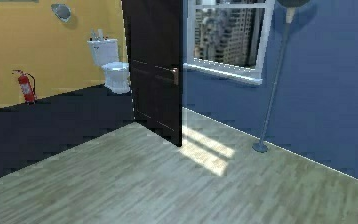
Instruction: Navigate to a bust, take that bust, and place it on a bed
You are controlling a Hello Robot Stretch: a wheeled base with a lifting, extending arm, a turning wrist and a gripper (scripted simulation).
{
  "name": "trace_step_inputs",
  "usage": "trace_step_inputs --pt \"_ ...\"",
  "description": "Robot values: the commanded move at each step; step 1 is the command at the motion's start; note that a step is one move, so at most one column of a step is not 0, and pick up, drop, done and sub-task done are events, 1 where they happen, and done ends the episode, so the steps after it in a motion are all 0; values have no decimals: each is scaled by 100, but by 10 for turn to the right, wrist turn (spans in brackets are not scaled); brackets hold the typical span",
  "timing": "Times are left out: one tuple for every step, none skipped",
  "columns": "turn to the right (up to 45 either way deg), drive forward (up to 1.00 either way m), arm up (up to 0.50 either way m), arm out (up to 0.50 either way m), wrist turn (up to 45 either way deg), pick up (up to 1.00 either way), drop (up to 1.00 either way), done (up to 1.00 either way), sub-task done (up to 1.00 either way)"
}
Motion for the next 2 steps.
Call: trace_step_inputs --pt "0 0 0 0 450 0 0 0 0" --pt "0 0 0 0 420 0 0 0 0"
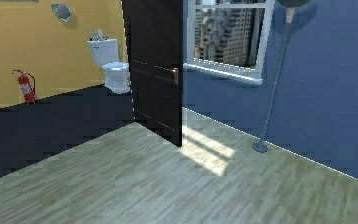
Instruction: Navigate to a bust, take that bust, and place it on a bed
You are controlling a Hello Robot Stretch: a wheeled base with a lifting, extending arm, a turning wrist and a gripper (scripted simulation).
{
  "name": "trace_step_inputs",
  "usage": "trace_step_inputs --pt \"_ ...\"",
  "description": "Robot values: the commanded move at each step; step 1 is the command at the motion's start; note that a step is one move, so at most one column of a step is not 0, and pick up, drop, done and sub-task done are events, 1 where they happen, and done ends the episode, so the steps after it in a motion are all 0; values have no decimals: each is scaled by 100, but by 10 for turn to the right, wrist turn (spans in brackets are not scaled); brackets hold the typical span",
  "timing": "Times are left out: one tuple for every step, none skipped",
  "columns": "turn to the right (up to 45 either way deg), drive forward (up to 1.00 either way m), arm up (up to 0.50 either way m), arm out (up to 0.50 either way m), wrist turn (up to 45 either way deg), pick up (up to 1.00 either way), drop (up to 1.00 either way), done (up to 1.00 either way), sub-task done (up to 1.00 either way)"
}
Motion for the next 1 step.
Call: trace_step_inputs --pt "0 0 -8 0 0 0 0 0 0"
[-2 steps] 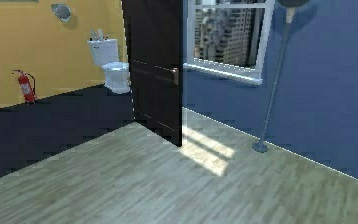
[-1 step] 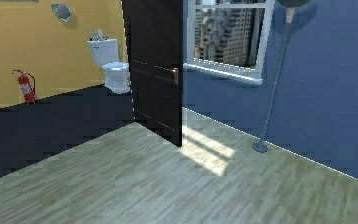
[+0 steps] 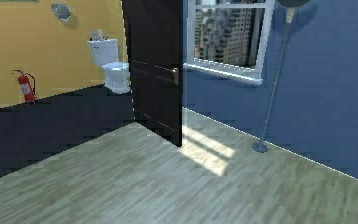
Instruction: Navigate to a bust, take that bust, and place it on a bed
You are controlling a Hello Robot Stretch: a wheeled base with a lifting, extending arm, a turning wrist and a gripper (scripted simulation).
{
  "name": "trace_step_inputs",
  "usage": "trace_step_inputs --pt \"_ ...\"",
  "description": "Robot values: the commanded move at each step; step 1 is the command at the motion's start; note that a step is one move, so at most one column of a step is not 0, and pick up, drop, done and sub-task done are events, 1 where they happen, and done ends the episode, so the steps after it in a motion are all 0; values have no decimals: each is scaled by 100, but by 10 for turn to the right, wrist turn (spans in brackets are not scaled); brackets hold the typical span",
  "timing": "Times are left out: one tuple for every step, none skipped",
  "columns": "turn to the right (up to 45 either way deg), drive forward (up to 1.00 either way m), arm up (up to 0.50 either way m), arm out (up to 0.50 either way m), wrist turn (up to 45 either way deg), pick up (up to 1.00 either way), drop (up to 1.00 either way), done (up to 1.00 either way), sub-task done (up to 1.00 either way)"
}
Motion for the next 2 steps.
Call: trace_step_inputs --pt "0 0 0 0 0 100 0 0 0" --pt "0 0 8 0 0 0 0 0 0"
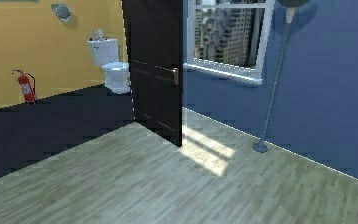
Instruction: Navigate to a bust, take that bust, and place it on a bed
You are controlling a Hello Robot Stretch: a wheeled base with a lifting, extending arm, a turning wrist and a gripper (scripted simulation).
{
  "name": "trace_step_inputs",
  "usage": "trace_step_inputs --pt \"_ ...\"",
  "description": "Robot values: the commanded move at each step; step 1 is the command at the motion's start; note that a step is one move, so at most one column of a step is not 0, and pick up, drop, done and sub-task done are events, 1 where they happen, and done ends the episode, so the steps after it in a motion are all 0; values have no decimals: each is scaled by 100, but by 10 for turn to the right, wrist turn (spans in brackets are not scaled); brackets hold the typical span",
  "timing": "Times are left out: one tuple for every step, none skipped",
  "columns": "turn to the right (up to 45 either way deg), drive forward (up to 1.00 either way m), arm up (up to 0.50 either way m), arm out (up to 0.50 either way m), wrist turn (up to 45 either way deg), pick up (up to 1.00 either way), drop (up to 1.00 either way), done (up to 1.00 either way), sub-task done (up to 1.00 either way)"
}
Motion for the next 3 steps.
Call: trace_step_inputs --pt "0 0 0 0 -450 0 0 0 0" --pt "0 0 0 0 -360 0 0 0 0" --pt "0 0 0 -48 0 0 0 0 0"
